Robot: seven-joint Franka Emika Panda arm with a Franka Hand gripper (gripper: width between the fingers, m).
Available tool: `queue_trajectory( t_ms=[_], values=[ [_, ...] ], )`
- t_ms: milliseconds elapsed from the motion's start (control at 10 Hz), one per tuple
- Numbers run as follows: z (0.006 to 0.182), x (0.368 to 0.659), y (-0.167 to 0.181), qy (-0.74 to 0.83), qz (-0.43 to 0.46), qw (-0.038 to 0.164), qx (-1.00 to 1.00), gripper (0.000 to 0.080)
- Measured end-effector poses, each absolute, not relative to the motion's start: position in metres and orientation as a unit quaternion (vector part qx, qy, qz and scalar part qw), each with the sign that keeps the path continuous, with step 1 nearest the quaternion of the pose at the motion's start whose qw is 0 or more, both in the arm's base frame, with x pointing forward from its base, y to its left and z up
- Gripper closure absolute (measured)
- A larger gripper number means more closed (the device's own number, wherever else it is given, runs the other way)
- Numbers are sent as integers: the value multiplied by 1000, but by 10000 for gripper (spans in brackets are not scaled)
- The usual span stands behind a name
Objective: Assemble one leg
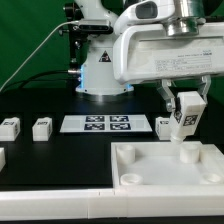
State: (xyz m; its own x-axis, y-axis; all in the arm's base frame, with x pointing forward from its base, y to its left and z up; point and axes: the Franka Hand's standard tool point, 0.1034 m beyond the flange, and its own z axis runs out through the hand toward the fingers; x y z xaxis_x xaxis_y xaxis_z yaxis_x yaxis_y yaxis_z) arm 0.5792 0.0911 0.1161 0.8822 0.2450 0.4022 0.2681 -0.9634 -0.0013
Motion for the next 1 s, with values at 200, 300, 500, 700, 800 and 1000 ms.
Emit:
queue_trajectory(
  t_ms=[200, 300, 500, 700, 800, 1000],
  values=[
    [114, 576, 91, -132, -202, 28, -970, 506],
    [114, 576, 91, -132, -202, 28, -970, 506],
    [113, 576, 91, -132, -202, 28, -970, 506],
    [106, 587, 90, -129, -202, 30, -970, 506],
    [109, 598, 92, -129, -200, 32, -971, 506],
    [118, 610, 102, -129, -198, 37, -971, 506]
  ],
)
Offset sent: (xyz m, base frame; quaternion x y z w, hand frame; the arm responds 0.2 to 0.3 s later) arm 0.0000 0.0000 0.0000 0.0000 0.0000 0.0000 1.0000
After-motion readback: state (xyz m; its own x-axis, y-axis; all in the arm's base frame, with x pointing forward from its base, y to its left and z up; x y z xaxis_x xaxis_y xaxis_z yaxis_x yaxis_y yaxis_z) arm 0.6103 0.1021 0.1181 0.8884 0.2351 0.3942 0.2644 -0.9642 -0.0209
